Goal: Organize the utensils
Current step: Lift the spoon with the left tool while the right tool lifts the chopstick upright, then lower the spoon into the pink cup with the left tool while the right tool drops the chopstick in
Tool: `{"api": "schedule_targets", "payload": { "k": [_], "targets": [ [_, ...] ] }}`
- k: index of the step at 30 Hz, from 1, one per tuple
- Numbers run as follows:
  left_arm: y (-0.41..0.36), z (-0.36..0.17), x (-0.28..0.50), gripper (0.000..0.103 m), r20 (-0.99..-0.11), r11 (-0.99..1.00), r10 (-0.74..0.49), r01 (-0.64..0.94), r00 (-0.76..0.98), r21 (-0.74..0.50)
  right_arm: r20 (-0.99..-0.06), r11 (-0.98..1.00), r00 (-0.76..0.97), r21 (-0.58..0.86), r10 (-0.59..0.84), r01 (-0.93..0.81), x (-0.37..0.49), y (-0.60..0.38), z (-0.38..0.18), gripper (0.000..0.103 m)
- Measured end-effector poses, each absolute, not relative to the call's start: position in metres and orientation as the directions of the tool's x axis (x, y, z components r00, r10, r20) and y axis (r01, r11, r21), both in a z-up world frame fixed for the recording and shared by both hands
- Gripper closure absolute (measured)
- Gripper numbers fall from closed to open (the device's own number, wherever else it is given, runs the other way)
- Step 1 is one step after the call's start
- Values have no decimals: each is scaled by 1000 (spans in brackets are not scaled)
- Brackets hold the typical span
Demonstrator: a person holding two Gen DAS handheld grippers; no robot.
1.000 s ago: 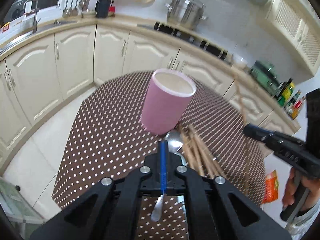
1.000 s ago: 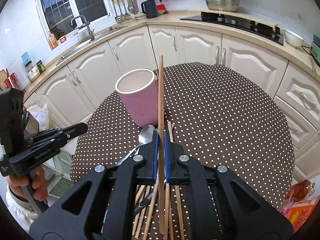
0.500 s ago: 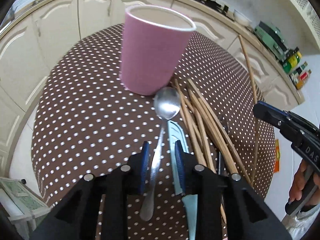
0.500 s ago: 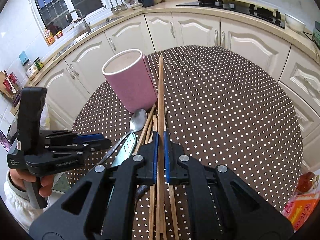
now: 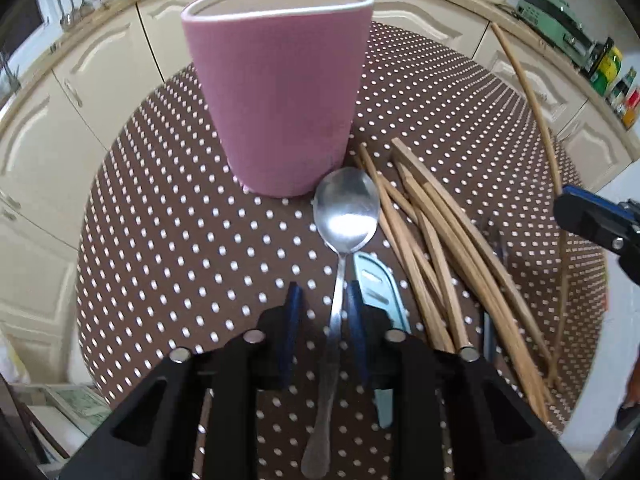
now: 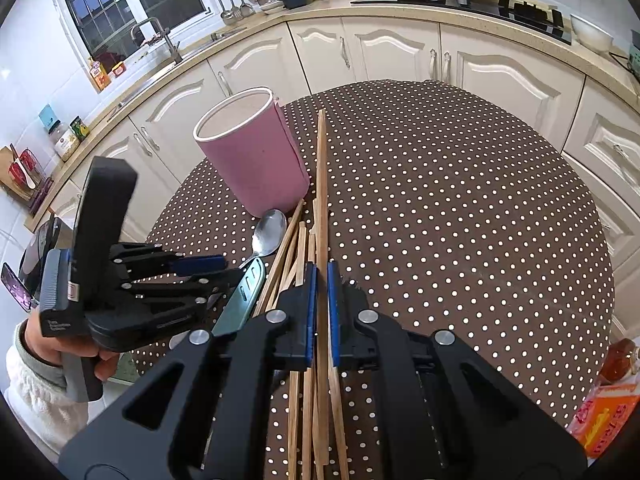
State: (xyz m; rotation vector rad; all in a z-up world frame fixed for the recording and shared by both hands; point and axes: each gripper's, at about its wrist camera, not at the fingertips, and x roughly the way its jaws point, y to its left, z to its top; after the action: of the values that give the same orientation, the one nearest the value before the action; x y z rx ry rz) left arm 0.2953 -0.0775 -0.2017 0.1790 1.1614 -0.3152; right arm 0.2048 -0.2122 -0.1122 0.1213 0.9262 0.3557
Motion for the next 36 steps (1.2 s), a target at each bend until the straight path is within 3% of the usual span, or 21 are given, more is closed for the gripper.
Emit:
{"api": "schedule_targets", "payload": {
  "k": [1, 2, 14, 24, 36],
  "targets": [
    [-80, -202, 296, 96, -918, 939, -148, 344, 367, -14, -759, 935, 547, 254, 352, -248, 206, -212, -113, 97],
    [-83, -202, 296, 98, -917, 936, -150, 352, 370, -12, -759, 935, 548, 254, 351, -247, 206, -211, -112, 97],
    [-59, -174, 249, 100, -821, 929, -308, 338, 480, -151, -715, 925, 588, 279, 379, -257, 201, -206, -97, 97],
    [-37, -106, 202, 100, -610, 876, -472, 414, 637, -246, -617, 908, 667, 301, 418, -291, 197, -196, -54, 97],
    [-42, -45, 248, 100, -373, 878, -472, 390, 799, -277, -443, 895, 786, 320, 431, -310, 232, -175, -1, 97]
  ]
}}
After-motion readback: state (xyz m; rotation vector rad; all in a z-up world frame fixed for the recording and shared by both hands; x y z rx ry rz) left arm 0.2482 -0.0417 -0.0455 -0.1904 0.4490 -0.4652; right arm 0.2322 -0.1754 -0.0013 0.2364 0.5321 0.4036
